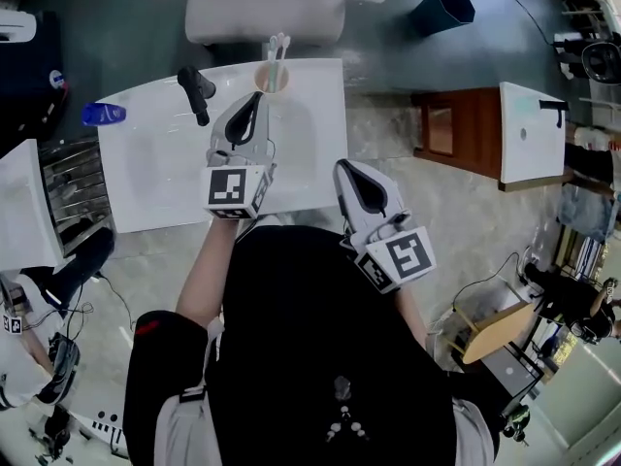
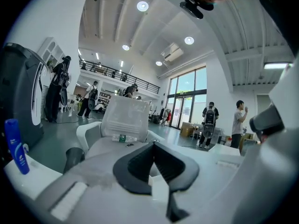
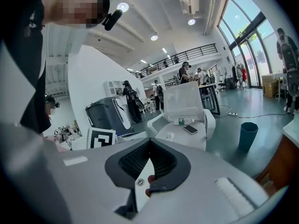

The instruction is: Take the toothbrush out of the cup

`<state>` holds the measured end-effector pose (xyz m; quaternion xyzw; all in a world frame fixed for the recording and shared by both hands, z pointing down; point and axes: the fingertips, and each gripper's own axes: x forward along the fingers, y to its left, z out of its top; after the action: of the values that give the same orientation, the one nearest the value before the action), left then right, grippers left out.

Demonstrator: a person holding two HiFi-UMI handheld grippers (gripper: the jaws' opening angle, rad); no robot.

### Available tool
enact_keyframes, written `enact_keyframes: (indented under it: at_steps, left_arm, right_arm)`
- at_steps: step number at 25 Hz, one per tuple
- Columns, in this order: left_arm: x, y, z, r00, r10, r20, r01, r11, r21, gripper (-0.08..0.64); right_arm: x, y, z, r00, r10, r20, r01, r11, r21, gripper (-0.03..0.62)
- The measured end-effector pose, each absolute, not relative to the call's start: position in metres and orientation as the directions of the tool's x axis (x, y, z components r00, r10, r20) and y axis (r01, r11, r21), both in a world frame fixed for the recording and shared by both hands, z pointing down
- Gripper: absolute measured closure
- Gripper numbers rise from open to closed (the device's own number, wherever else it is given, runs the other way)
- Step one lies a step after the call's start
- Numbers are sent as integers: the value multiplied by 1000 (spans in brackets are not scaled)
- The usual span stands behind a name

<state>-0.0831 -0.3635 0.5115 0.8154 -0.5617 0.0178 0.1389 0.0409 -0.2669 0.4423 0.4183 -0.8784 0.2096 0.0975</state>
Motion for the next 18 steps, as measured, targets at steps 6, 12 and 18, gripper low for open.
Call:
enact_keyframes:
  at_steps: [6, 12, 18]
  left_arm:
    - [-79, -396, 543, 402, -885, 235, -910, -355, 215, 520]
    - [-74, -420, 580, 413, -852, 323, -909, -362, 206, 447]
    - [-69, -441, 607, 408, -826, 389, -912, -355, 204, 406]
  right_arm:
    - [44, -277, 453, -594, -705, 386, -804, 517, -293, 589]
    - [51, -281, 463, -543, -721, 430, -839, 457, -294, 589]
    - [64, -288, 473, -509, -731, 454, -860, 414, -297, 590]
